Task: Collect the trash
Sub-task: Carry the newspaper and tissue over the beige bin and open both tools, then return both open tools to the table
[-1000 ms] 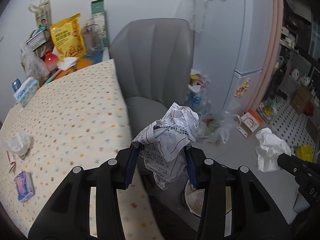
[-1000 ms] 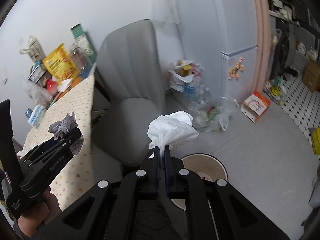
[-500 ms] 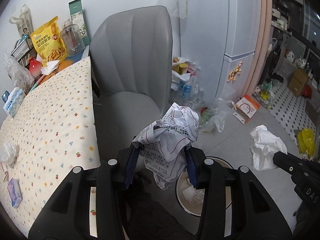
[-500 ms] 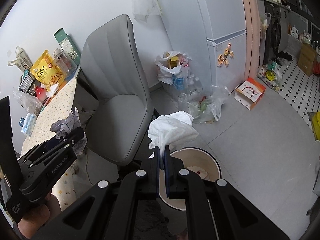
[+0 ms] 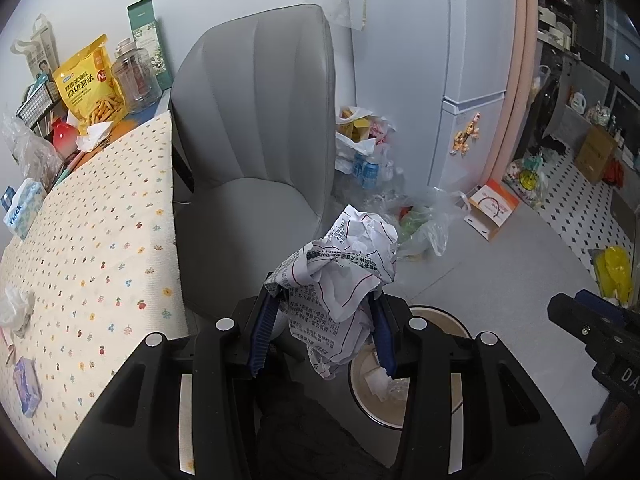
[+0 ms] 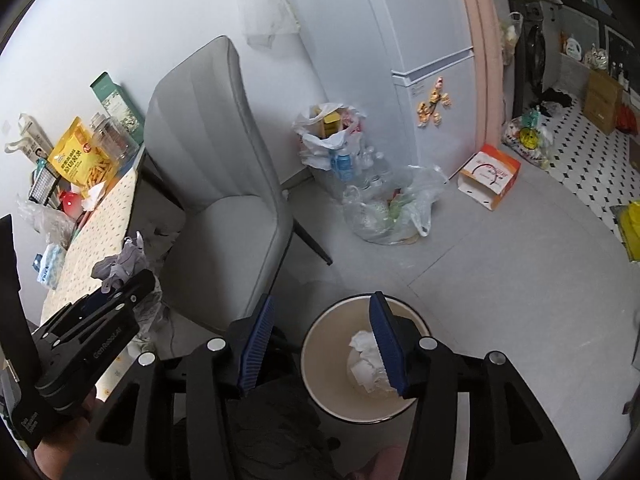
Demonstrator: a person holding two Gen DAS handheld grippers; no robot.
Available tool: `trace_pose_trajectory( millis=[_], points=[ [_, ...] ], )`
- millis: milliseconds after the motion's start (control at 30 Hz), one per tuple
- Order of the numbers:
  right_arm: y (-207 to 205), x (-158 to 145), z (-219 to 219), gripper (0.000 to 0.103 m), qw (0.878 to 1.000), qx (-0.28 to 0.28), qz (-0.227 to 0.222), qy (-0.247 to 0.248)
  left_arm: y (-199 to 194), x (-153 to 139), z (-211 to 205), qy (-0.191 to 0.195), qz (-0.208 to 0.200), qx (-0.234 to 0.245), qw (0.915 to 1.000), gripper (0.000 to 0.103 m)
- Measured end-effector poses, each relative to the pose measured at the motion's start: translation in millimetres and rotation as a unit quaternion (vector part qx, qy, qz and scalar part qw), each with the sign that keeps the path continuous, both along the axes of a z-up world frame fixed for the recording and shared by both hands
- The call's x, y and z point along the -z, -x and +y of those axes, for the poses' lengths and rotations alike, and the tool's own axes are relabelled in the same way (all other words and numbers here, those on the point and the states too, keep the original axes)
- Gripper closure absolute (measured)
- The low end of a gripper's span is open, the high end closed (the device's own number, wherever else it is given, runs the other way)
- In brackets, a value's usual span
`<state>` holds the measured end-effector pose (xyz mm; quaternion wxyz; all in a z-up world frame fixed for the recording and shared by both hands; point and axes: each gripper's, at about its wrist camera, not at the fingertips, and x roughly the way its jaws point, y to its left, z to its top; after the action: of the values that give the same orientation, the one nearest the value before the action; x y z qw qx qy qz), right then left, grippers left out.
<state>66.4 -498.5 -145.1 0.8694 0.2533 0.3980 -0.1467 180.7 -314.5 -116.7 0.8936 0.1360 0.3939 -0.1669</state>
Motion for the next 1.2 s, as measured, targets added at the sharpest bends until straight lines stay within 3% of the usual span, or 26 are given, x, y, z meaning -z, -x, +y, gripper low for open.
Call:
trace_pose_trajectory(
  millis=[367, 500, 667, 867, 1200],
  points=[
    [42, -12, -34, 0.039, 0.998, 0.051, 0.007, 0.027, 19, 12, -49, 0.001, 0.021, 0.056, 0.9982, 0.06],
    [58, -16, -45, 0.038, 0.997, 0.071, 0.009, 0.036, 28, 15, -70, 0.011, 0.033, 0.085, 0.9958, 0.054],
    [66, -15, -54, 0.036, 0.995, 0.088, 0.009, 0.035, 36, 14, -80, 0.022, 0.034, 0.1, 0.9941, 0.016],
    [61, -15, -51, 0.035, 0.996, 0.079, 0.008, 0.033, 27, 9, -67, 0.024, 0.031, 0.073, 0.9966, 0.012],
    [26, -39, -7, 0.019, 0.998, 0.031, -0.02, 0.043, 11, -24, -5, 0.036, -0.003, 0.009, 0.9993, 0.009]
  ],
)
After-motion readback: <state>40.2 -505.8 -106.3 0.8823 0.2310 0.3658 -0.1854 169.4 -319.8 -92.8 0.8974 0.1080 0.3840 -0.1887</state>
